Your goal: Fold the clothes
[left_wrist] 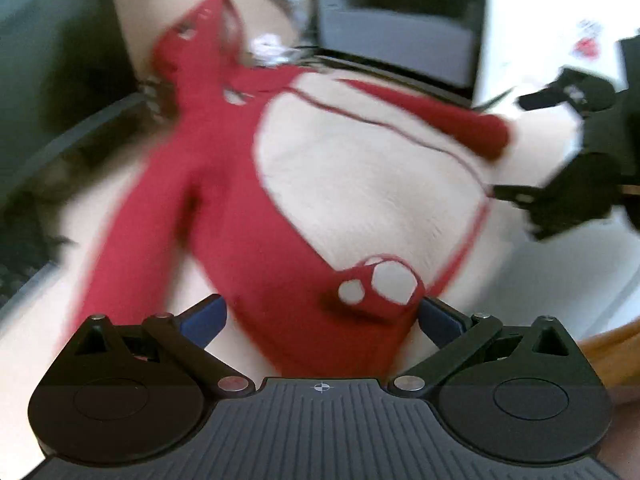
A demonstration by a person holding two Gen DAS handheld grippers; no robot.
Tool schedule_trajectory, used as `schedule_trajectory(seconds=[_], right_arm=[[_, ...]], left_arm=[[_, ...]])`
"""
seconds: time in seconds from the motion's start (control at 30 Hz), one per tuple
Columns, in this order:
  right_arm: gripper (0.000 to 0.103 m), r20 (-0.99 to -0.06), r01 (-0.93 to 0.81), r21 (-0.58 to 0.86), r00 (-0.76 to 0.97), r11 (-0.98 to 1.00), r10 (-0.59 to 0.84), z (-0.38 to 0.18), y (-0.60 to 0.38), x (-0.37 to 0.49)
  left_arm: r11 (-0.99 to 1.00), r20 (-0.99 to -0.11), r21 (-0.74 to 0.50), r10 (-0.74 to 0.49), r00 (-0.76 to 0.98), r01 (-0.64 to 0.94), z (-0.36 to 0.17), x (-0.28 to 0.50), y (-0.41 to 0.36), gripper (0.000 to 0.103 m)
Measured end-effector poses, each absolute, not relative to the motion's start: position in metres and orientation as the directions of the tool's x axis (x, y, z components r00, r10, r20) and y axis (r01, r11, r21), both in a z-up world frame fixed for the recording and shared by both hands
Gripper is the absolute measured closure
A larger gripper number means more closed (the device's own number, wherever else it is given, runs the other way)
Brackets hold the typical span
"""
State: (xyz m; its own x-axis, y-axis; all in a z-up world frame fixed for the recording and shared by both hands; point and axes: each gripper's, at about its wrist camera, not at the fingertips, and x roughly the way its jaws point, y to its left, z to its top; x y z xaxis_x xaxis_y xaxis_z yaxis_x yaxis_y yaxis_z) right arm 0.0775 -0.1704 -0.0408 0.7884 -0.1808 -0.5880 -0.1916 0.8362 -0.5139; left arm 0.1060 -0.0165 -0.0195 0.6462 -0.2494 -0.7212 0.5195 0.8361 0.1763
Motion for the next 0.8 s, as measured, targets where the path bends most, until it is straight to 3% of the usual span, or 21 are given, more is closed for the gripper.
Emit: schedule_trajectory(seconds=[0.1, 0.2, 0.27, 0.33, 0.43, 0.6, 0.7, 0.8], right_arm=[[0.000, -0.506, -0.161, -0.565, 0.842, 0.809, -0.186, -0.039, -0.158, 0.080], [0.000, -0.454, -0.054, -0.593, 0.846, 0.803, -0.278, -0.047, -0.155, 0.093], [0.000, -0.460, -0.028, -0.580, 0.836, 0.814, -0.299, -0.048, -0.155, 0.095], [0.000, -0.469, -0.059, -0.553, 0.846, 0.831, -0.253, -0.044, -0.155, 0.083], [0.000, -0.488, -0.131, -0.544, 0.853, 0.829, -0.185, -0.041, -0.156, 0.059], [0.000, -0.510, -0.129, -0.522, 0.839, 0.843, -0.188, -0.044, -0.162, 0.060], [0.000, -0.501, -0.148, -0.513, 0.852, 0.846, -0.155, -0.043, -0.159, 0.056], [0.000, -0.484, -0.157, -0.551, 0.860, 0.819, -0.160, -0.049, -0.154, 0.055]], left_arm=[[0.931, -0.588, 0.319, 0.047, 0.808, 0.178, 0.016, 0.137, 0.026, 0.000], [0.961, -0.576, 0.278, 0.160, 0.802, 0.008, 0.038, 0.155, 0.073, 0.000], [0.980, -0.610, 0.194, 0.095, 0.787, 0.032, 0.046, 0.148, 0.088, 0.000], [0.978, -0.656, 0.067, -0.106, 0.747, 0.197, 0.046, 0.128, 0.084, 0.000], [0.883, -0.717, 0.020, -0.314, 0.623, 0.468, 0.027, 0.096, 0.049, 0.000], [0.772, -0.780, 0.202, -0.246, 0.576, 0.602, -0.021, 0.074, -0.005, 0.000], [0.808, -0.732, 0.316, -0.125, 0.669, 0.497, -0.026, 0.093, -0.003, 0.000], [0.879, -0.652, 0.322, -0.064, 0.756, 0.352, 0.000, 0.112, 0.020, 0.000]])
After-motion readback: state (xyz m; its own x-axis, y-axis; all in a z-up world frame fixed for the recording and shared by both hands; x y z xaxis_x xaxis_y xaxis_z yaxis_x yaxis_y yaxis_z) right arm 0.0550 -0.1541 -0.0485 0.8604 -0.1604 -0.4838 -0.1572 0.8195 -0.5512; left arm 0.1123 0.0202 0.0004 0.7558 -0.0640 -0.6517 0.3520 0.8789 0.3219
